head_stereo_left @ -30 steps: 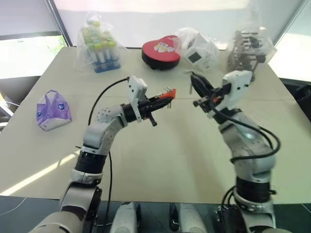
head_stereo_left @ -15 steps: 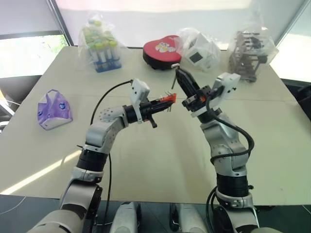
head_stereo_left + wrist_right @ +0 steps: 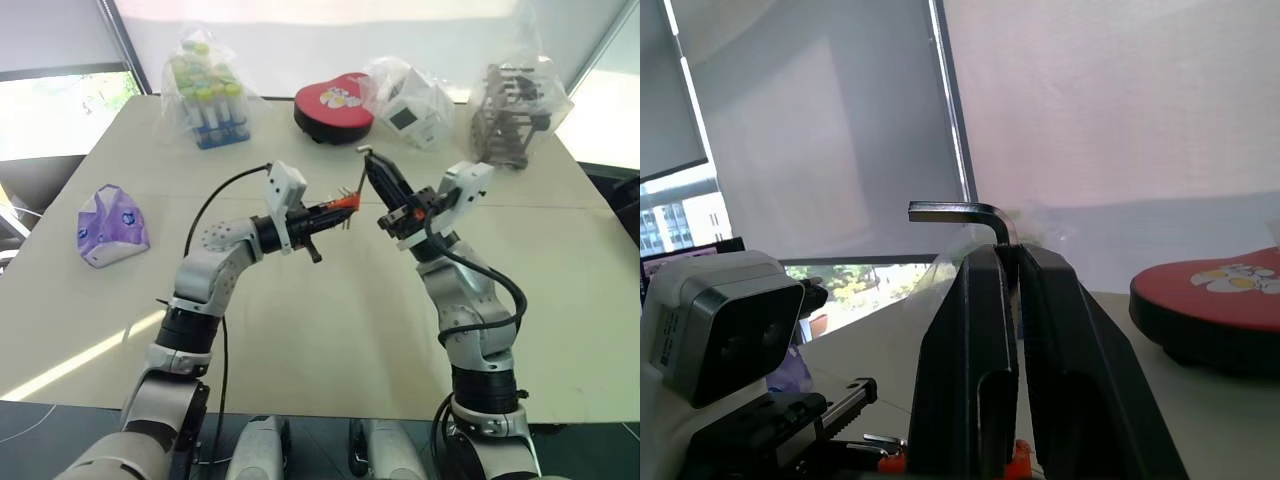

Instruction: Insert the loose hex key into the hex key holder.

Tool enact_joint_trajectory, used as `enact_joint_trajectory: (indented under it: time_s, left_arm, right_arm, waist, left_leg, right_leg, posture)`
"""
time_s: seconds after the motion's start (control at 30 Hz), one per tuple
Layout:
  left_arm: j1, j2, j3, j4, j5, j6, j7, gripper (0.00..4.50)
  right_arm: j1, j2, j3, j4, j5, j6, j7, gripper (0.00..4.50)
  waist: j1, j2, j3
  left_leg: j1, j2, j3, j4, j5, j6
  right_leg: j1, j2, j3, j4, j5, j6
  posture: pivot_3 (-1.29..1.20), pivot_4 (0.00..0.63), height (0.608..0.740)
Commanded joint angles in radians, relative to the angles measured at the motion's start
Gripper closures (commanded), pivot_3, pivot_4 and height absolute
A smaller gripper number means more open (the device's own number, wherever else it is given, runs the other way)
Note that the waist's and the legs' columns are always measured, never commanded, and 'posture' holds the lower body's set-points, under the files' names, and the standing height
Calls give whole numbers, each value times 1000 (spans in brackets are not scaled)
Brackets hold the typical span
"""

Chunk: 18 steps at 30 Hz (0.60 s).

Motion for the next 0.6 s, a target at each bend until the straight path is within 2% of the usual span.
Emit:
enact_joint_trajectory:
  time_s: [0.03,0.6]
  left_arm:
    - [-18,2,15,-49,-10,-22,-6,4500]
    - [-7,8,9,-73,-11,-9,-8,4500]
  right_arm:
    - [-13,-4,3,-36,11,-19,3,4417]
    - [-36,-4,5,-11,13,-26,7,4417]
  waist:
    - [0,0,0]
    - [1,0,0]
  left_leg:
    - [0,0,0,0,0,0]
    - [0,0,0,0,0,0]
  right_leg:
    - [0,0,0,0,0,0]
    - [0,0,0,0,0,0]
  posture:
    - [0,150,740]
    - [0,150,740]
